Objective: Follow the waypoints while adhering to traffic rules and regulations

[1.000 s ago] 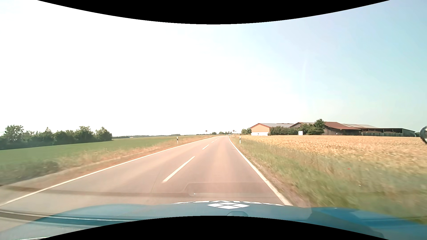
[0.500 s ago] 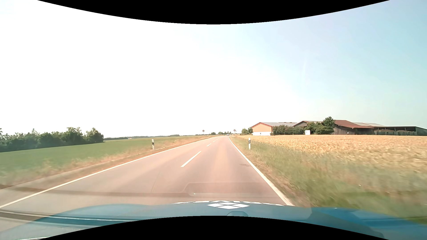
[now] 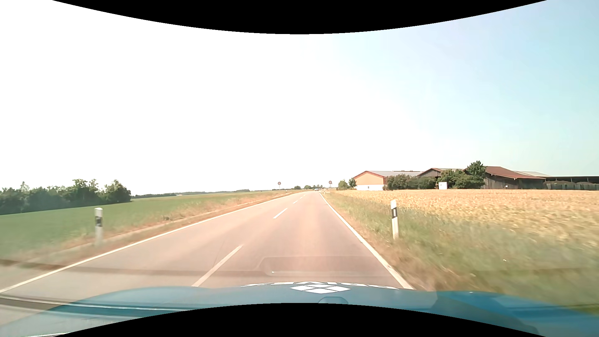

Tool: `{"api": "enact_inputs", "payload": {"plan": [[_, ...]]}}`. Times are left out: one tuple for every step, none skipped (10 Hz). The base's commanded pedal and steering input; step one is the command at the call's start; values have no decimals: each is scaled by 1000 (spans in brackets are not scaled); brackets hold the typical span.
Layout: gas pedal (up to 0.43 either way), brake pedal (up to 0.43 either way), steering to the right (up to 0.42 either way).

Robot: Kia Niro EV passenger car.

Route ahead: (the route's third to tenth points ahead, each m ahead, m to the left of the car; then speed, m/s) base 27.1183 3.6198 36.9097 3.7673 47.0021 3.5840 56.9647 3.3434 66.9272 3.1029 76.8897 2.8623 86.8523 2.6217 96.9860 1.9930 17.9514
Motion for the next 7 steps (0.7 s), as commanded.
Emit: {"api": "enact_inputs", "payload": {"plan": [[189, 0, 1], [189, 0, 1], [189, 0, 0], [189, 0, 0], [189, 0, 0], [189, 0, 0], [189, 0, 0]]}}
